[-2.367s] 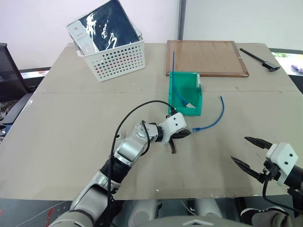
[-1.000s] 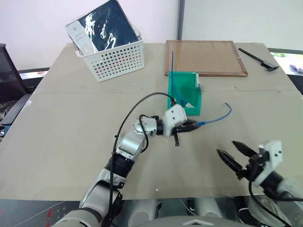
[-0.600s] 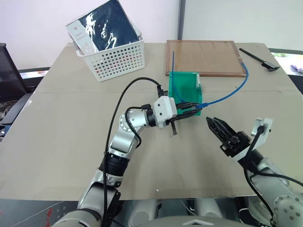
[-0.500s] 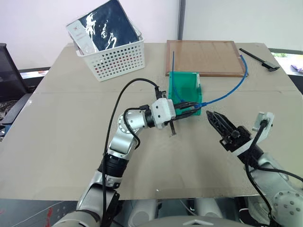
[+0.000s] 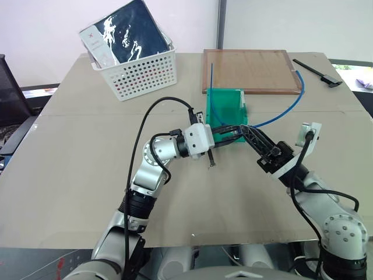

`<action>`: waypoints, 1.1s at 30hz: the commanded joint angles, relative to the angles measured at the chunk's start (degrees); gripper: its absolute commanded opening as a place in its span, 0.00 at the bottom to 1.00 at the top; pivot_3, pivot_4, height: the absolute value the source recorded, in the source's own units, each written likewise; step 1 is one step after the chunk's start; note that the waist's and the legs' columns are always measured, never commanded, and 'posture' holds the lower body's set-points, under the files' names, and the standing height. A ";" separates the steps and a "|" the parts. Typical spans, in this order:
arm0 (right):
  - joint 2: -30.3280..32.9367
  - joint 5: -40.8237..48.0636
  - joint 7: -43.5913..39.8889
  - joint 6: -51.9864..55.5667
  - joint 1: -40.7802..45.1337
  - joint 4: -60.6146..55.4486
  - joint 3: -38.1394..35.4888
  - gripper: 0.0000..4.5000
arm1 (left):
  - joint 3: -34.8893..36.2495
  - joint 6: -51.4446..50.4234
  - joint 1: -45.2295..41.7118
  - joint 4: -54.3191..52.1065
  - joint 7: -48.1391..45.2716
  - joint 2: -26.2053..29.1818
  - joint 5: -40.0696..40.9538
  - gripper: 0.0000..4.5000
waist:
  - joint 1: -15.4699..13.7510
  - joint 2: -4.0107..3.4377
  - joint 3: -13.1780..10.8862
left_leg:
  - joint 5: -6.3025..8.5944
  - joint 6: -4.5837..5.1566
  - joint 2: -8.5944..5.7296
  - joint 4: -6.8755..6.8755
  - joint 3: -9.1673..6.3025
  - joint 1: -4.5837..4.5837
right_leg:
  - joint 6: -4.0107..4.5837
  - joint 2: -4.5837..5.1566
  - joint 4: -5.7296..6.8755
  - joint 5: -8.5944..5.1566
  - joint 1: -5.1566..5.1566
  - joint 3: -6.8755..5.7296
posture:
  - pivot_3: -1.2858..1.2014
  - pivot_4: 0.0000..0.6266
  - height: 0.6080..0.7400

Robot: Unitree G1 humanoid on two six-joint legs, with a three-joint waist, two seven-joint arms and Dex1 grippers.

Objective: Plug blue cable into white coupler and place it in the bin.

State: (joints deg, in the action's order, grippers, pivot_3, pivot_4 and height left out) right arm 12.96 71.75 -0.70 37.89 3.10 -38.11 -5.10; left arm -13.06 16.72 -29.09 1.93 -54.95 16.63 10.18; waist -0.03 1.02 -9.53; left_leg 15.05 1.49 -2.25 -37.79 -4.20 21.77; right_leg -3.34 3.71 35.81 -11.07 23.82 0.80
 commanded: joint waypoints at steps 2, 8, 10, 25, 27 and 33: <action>0.76 -0.08 -0.67 -1.50 0.81 -1.19 -0.02 0.01 | -0.05 1.02 0.02 -1.65 0.41 0.20 0.39 0.00 | 0.30 0.00 0.00 | 0.00 0.00 0.00 0.00 -0.01 0.00 | 0.00 0.00 0.00 0.00 0.00 0.00 | 0.52 0.24 1.00; 2.01 0.79 -1.08 -1.55 0.74 -1.36 -0.13 0.01 | 0.14 -1.94 0.81 -2.27 -0.02 0.72 2.07 0.00 | 0.70 0.00 0.00 | 0.00 0.00 0.00 0.00 -0.01 0.00 | 0.00 0.00 0.00 0.00 0.00 0.00 | 0.52 0.24 1.00; 2.39 1.07 -1.17 -1.58 0.71 -1.42 -0.18 0.00 | 0.54 -5.19 1.28 -3.18 -0.04 0.93 3.82 0.11 | 0.74 0.00 0.00 | 0.00 0.00 0.01 0.00 -0.01 0.00 | 0.00 0.00 0.00 0.00 0.00 0.00 | 0.52 0.24 1.00; 6.29 -2.01 -8.66 -0.77 1.89 5.52 1.22 0.00 | 29.83 -37.51 23.54 -19.67 1.65 26.05 21.06 0.83 | 1.83 -0.06 -0.05 | 0.01 0.00 0.20 0.04 0.04 -0.01 | 0.01 -0.11 -0.02 -0.02 0.06 0.05 | 0.52 0.24 1.00; 6.36 -2.90 -10.12 -0.59 2.51 6.93 1.72 0.00 | 34.12 -38.40 29.59 -19.25 -2.79 28.52 23.48 0.83 | 2.23 -0.07 -0.06 | 0.01 -0.01 0.21 0.07 0.07 -0.02 | 0.02 -0.12 -0.03 -0.02 0.09 0.08 | 0.52 0.24 1.00; 6.30 -4.76 -12.99 0.28 3.85 9.20 2.84 0.00 | 38.74 -32.86 39.63 -12.65 -9.31 29.96 21.63 0.83 | 1.43 -0.09 -0.08 | 0.01 -0.01 0.27 0.29 0.15 -0.04 | 0.22 -0.11 -0.07 -0.14 0.17 0.09 | 0.52 0.24 1.00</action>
State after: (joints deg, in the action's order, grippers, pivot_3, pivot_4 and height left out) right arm 19.23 67.13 -12.10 38.14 6.09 -27.91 -2.26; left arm 23.88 -19.28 10.05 -12.02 -62.49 45.90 32.53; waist 1.40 0.93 -9.61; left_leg 15.06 1.48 -1.98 -37.49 -4.05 21.73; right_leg -3.11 3.59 35.74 -11.22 23.99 0.88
